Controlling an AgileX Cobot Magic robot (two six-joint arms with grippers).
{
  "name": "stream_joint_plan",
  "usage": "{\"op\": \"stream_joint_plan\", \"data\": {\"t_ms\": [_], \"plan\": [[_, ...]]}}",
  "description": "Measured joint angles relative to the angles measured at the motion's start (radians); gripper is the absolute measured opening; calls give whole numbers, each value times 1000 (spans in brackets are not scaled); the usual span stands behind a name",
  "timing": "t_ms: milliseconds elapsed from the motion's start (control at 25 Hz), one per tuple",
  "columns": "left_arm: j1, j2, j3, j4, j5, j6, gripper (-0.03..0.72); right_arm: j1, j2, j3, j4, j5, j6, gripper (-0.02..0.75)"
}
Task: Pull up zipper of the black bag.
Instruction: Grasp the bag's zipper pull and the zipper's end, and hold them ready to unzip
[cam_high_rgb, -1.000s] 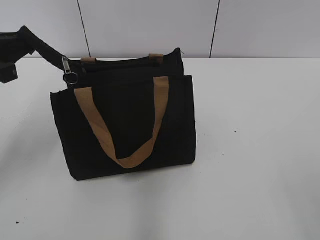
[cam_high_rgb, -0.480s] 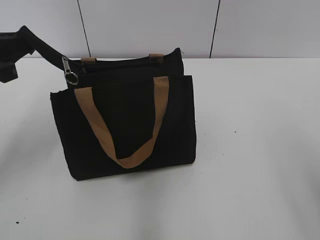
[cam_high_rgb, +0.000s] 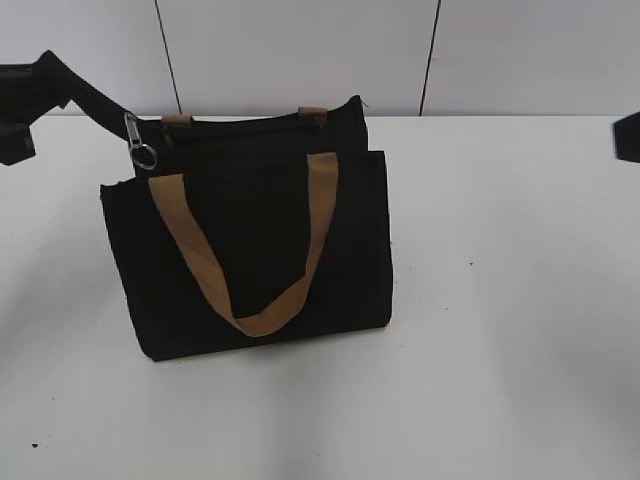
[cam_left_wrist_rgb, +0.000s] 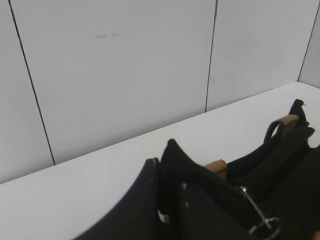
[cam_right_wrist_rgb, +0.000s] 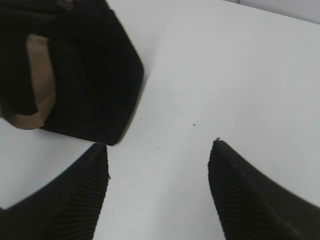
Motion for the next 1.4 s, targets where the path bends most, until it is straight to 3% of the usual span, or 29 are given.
{"op": "stream_joint_plan", "data": {"t_ms": [320,600,1000,1400], "plan": [[0,0,0,0,-1,0,34,330,296,-170,-7,-54,66,484],[0,0,0,0,-1,0,34,522,580,-400,-8,-93,74,433],[0,0,0,0,-1,0,34,604,875,-674,-13,-103,60,358],[0,0,0,0,-1,0,34,644,1007,-768,-11,-147,54,314]]}}
